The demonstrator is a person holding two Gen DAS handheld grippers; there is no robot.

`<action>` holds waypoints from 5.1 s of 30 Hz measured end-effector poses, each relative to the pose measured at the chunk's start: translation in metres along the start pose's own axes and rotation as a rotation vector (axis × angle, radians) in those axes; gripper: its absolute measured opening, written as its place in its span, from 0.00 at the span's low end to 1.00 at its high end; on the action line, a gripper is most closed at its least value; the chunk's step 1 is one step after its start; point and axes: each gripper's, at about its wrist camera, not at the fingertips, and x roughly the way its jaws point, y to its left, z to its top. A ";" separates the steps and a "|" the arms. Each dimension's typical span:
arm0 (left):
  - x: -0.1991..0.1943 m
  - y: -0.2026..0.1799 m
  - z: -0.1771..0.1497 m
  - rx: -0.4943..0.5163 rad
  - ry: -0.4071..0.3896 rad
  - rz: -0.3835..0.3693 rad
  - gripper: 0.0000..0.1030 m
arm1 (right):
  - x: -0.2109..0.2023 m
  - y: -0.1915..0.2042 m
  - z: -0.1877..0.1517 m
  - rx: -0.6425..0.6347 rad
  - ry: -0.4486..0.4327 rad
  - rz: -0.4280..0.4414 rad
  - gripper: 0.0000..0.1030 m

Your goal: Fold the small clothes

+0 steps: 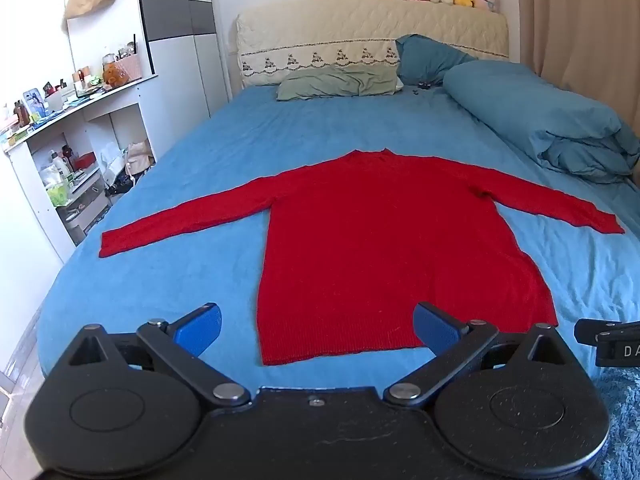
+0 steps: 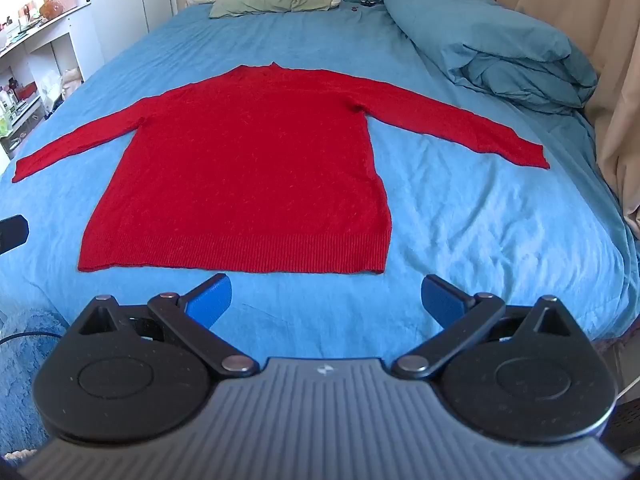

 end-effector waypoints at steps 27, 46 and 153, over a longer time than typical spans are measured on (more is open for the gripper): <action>-0.001 -0.001 -0.001 0.003 -0.001 0.000 1.00 | -0.006 0.006 0.005 -0.001 -0.008 0.002 1.00; -0.002 0.001 -0.001 -0.006 -0.012 0.004 1.00 | -0.006 0.008 0.006 -0.002 -0.009 0.005 1.00; 0.430 -0.044 0.184 0.097 0.041 -0.265 0.97 | 0.357 0.009 0.206 -0.321 -0.307 0.137 1.00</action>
